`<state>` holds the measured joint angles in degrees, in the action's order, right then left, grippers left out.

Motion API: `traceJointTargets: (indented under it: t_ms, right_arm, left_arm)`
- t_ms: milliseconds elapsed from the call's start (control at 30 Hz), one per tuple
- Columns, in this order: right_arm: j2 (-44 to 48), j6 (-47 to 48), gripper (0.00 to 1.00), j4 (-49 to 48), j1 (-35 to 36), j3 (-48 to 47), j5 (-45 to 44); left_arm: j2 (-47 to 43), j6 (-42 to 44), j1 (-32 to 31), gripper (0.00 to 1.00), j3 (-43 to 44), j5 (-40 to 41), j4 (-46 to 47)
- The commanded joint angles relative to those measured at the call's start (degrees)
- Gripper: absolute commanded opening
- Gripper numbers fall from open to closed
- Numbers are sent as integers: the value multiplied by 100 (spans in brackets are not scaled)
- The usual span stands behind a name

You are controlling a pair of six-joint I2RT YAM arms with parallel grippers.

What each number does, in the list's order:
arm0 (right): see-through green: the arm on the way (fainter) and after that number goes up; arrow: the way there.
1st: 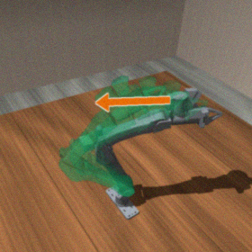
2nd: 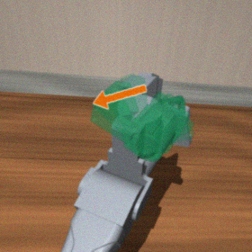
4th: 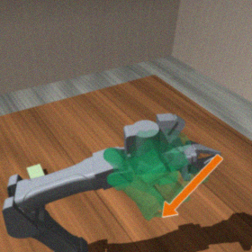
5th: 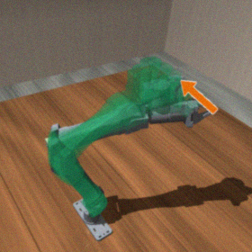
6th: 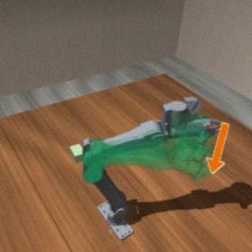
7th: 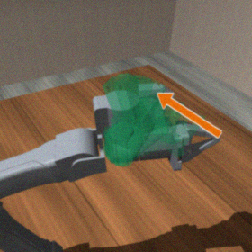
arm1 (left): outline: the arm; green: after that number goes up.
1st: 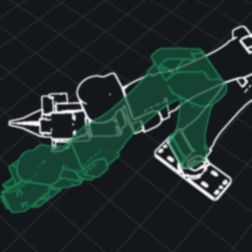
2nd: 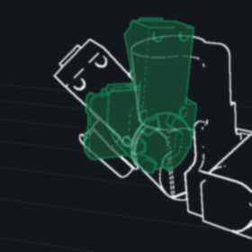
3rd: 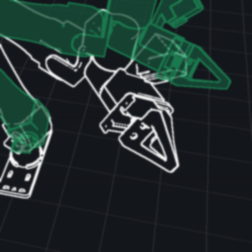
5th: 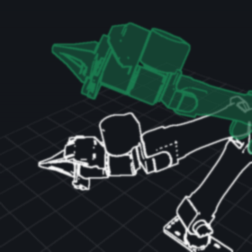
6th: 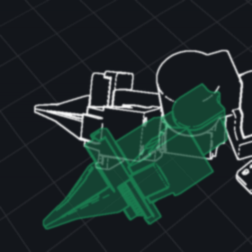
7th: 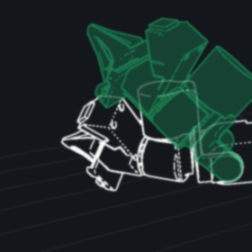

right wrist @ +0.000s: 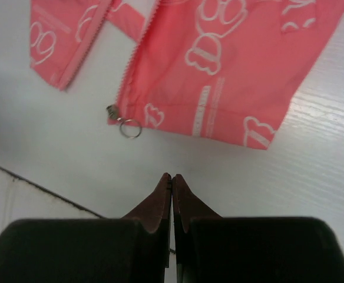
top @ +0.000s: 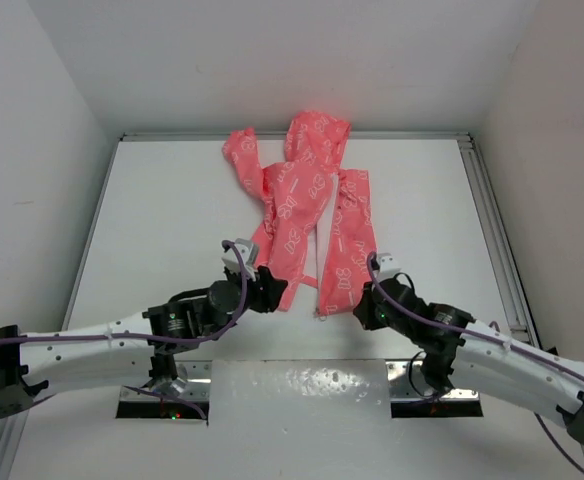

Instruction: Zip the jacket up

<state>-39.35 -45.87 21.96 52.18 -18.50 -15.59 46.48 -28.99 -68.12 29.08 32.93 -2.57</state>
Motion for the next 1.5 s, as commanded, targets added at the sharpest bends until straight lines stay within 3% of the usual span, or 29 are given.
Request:
traceJointTargets:
  t_ms: [0, 33, 67, 133, 167, 267, 300, 433, 600, 633, 767, 1000, 1033, 1367, 1467]
  right_arm:
    - [-2, 25, 0, -184, 685, -635, -636]
    - [-98, 51, 0, -78, 792, -733, -803]
    - [-168, 60, 0, 36, 889, -795, -970]
    - [-527, -44, 0, 28, 1205, -778, -1033]
    - [-686, -228, 0, -137, 1380, -717, -1120]
    - [-1492, -501, 0, -27, 2355, -821, -1725]
    - [-1679, -676, 0, 219, 2871, -1187, -2389]
    - [-2006, -1380, 0, 1705, 3737, -1990, -3722]
    - [-700, -1346, 0, 1215, 3738, -1158, -3959]
    - [-540, -1346, 0, 1258, 3729, -1138, -3960]
    - [-64, -1390, 0, 1347, 3729, -1077, -3960]
    - [-371, -1557, 0, 1241, 3729, -980, -3609]
    - [-424, -1574, 0, 1128, 3720, -936, -3608]
    - [129, -1557, 10, 494, 3729, -330, -3406]
    - [156, -1592, 14, 538, 3729, -321, -3363]
  left_arm:
    - [-95, -124, 9, 45, 247, 222, -435]
    - [-104, -211, 9, 43, 265, 319, -585]
    - [-121, -264, 9, 32, 247, 328, -761]
    - [-165, -396, 9, 24, 20, 163, -754]
    - [-174, -414, 9, 13, -68, 92, -702]
    - [44, -396, 9, 0, -87, -155, -665]
    - [124, -423, 9, 0, 26, -181, -857]
    - [440, -415, -17, 0, 19, -242, -877]
    - [1143, -344, -53, 0, 308, -146, -913]
    - [1275, -344, -53, 0, 326, -146, -869]
    - [2187, -361, -53, 23, 659, 221, -938]
    - [3393, -327, -9, 34, 1398, 645, -1114]
    - [3603, -265, -9, 39, 1459, 619, -1132]
    - [4088, -212, 404, 40, 1452, 452, -957]
    - [4115, -203, 623, 40, 1303, 48, -728]
